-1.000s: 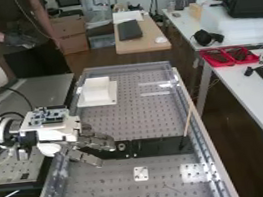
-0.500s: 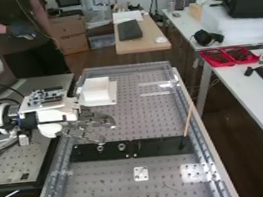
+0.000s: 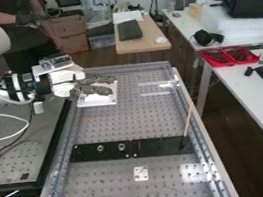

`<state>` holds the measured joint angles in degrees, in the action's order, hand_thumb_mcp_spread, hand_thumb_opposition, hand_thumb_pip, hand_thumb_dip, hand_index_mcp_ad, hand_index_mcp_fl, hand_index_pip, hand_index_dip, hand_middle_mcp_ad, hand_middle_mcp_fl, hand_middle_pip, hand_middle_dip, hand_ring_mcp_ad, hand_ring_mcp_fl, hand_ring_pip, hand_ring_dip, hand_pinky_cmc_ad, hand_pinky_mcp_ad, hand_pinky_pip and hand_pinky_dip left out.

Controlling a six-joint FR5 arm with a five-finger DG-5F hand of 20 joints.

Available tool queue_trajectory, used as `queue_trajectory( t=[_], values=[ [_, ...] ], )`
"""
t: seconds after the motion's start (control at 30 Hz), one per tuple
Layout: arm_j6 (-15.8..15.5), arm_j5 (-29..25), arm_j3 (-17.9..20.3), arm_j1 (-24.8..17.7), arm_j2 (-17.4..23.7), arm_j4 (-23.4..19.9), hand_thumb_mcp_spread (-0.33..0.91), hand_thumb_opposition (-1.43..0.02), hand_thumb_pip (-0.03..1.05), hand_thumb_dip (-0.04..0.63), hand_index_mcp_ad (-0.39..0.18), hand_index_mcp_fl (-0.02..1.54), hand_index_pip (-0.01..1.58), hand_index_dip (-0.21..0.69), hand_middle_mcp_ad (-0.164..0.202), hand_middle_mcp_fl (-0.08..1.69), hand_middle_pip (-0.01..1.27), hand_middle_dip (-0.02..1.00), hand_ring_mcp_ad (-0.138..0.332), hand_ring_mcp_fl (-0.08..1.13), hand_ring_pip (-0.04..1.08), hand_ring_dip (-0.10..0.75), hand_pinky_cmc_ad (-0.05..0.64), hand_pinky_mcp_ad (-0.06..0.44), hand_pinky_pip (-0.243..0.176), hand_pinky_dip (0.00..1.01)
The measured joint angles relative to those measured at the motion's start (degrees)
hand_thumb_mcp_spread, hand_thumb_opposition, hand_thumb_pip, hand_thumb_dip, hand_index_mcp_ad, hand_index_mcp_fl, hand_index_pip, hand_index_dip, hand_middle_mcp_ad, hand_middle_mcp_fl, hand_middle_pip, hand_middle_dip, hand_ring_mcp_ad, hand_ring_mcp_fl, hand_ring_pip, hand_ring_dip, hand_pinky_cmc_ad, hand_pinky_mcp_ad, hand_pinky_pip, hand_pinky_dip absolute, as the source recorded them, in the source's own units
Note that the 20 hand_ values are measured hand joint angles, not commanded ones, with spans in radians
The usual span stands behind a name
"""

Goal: Grab the smaller nut and place it in the white container

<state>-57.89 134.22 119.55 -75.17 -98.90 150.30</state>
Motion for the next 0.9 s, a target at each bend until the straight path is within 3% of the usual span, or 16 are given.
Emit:
queue_trajectory(
  t=[0.4, 0.9],
  values=[
    [1.48, 3.70, -2.16, -6.95, -1.12, 0.45, 0.60, -0.92, 0.56, 0.204, -0.234, 0.42, 1.47, 0.038, 0.042, 0.18, 0.14, 0.29, 0.091, 0.01, 0.10, 0.138, 0.353, 0.293, 0.033, 0.20],
    [3.53, 2.80, -3.41, -12.50, -5.19, -0.83, 0.60, -0.92, 0.56, 0.204, -0.234, 0.42, 1.47, 0.038, 0.051, 0.19, 0.14, 0.29, 0.091, 0.02, 0.10, 0.138, 0.351, 0.293, 0.037, 0.20]
  ],
)
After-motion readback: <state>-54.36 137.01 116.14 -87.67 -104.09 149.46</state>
